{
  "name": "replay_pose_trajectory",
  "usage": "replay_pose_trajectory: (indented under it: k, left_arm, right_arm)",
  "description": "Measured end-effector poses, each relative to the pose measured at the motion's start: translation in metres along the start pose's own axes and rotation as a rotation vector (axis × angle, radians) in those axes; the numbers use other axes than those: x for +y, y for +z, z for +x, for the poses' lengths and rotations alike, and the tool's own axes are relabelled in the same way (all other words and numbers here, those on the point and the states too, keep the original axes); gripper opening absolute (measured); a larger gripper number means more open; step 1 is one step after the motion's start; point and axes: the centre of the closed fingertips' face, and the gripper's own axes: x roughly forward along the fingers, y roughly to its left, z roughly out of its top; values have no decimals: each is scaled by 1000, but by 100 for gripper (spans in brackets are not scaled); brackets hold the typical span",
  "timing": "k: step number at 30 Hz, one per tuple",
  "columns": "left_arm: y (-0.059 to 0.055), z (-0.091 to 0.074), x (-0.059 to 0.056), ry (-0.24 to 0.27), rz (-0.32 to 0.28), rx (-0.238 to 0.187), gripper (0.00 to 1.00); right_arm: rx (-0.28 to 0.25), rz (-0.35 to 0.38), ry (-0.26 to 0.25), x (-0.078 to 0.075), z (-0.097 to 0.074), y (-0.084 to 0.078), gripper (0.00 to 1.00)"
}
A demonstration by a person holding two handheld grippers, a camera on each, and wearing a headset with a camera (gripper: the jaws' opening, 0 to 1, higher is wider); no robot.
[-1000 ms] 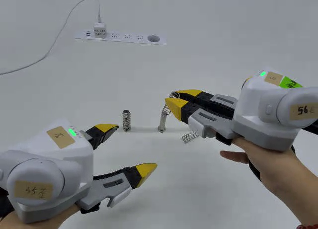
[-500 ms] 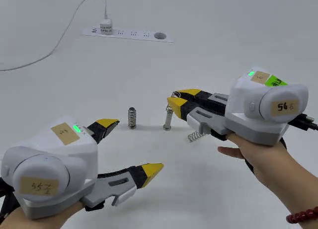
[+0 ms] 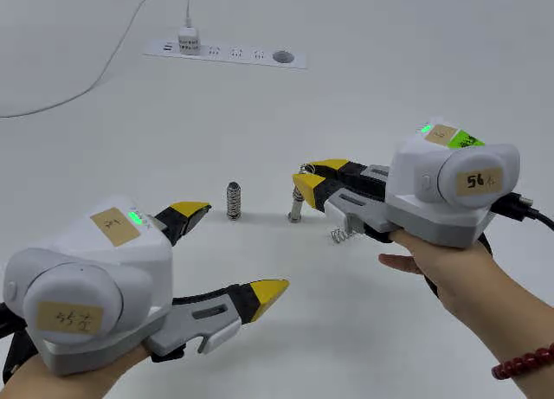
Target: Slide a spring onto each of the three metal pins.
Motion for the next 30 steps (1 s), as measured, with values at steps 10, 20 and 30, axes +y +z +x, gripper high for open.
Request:
replay_pose_trajectory:
  k: [10,20,30]
  left_arm:
    - [1,-1,5,13,-20,-10,68]
    - [1,0,5,14,-18,-5,67]
    - [0,0,5,13,-9,2,66]
  right_arm:
    - [34,1,-10,0,6,-14,12]
    - [58,28,-27,-2,10,-25,12]
    - [72,44,-35,-1,14,-30,12]
